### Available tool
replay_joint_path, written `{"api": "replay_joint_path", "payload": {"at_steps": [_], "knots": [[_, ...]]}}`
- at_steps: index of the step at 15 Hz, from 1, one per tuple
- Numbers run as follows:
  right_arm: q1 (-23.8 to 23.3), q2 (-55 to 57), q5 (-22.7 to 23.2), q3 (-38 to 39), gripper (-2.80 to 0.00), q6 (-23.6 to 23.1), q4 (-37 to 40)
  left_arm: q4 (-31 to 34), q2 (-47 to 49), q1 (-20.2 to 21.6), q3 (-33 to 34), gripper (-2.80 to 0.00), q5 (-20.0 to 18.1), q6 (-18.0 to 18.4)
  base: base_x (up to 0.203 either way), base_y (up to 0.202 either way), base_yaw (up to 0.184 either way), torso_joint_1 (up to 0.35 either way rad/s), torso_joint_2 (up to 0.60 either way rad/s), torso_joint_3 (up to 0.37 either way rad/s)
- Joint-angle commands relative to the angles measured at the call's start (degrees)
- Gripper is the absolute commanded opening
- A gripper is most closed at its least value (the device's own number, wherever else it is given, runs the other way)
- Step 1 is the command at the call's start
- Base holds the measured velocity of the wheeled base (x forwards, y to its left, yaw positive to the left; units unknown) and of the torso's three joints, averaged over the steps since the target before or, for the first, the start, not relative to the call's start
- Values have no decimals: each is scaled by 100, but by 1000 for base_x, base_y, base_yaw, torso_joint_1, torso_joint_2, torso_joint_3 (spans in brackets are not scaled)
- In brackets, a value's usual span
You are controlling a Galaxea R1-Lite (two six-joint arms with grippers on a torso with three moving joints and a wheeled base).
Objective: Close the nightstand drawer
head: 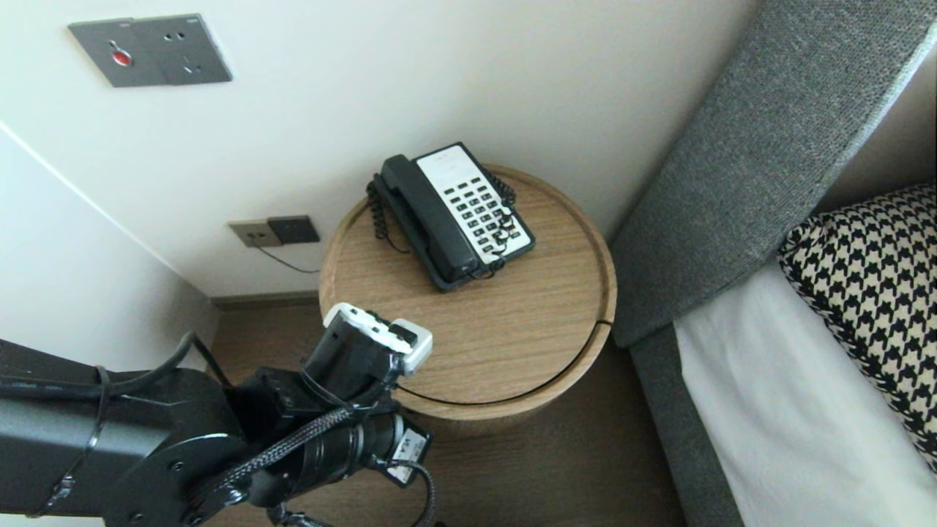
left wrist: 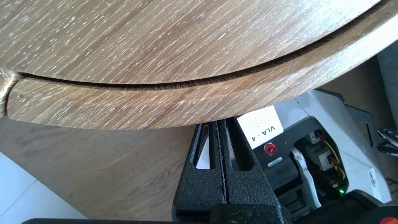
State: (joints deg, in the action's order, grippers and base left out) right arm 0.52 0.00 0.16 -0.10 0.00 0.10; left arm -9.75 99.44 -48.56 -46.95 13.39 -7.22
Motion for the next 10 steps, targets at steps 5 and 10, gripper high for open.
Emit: {"api": "replay_joint_path", "payload": {"at_steps": [5,10], "knots": [[0,-9,2,1,-280,0,-1,37,-533,-100,952,-280,154,13,0,0,0,0,0,0],[0,-9,2,1,-280,0,-1,21,-1405,36,2072,-280,161,-143,0,0,0,0,0,0]]}}
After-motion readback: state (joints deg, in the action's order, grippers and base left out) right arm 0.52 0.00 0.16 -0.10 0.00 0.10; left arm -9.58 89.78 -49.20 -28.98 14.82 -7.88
